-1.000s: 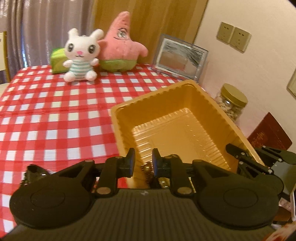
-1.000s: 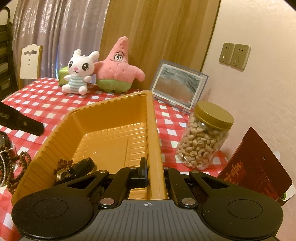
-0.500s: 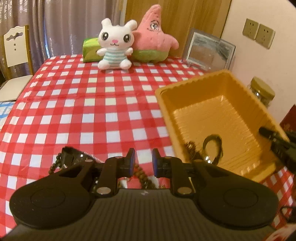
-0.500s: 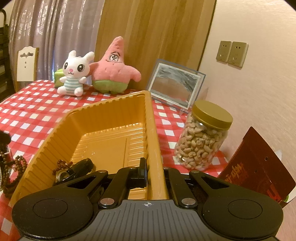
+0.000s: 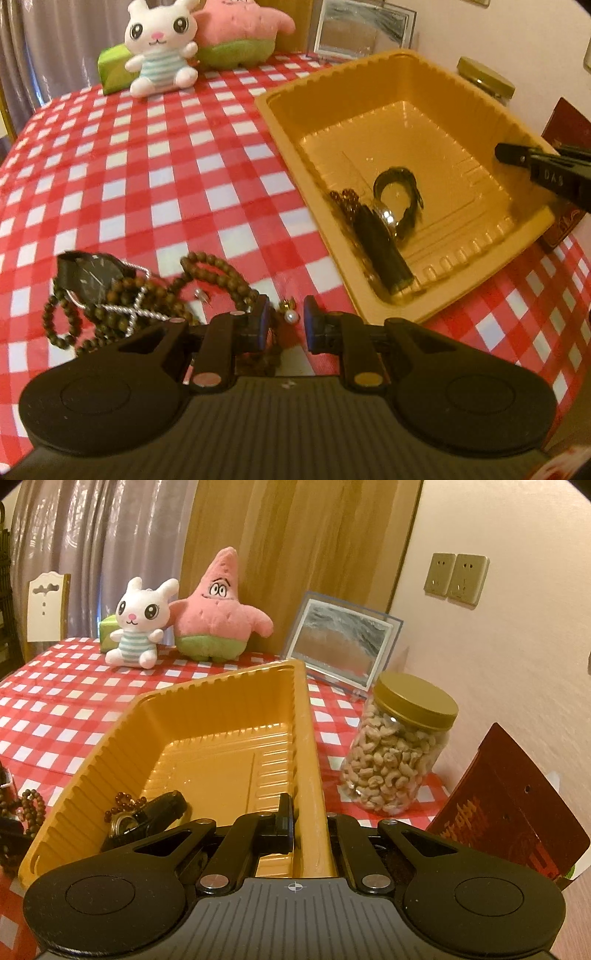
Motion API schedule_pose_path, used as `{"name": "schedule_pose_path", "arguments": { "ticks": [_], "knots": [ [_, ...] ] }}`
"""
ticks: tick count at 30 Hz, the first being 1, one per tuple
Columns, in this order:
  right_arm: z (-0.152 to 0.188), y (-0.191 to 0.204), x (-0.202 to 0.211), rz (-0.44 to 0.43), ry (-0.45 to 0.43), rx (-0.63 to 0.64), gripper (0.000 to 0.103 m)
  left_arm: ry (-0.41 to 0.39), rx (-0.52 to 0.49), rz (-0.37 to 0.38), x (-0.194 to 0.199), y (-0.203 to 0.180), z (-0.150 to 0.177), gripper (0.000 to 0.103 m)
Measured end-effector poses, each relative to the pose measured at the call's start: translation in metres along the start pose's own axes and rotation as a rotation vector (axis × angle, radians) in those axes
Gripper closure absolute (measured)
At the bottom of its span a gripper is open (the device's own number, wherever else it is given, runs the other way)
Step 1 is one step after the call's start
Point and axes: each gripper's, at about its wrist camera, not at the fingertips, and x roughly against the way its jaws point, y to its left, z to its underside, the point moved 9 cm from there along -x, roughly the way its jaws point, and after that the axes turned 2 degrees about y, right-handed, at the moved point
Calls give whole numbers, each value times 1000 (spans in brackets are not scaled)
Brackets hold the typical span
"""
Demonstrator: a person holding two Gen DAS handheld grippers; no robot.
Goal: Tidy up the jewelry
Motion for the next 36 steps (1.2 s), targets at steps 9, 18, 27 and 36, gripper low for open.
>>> {"name": "schedule_pose_path", "arguments": {
  "ticks": [9,18,27,36],
  "knots": [
    [1,0,-1,0,8,0,100,14,2,3,-10,-4,1,92],
    [0,0,-2,1,7,1,100,21,36,-2,-21,-4,-5,93],
    [0,0,-2,-1,6,7,100,7,71,10,-23,-2,-6,96],
    [3,2,-1,-2,9,12,100,-10,74,-8,-17,-4,-8,98]
  ]
}}
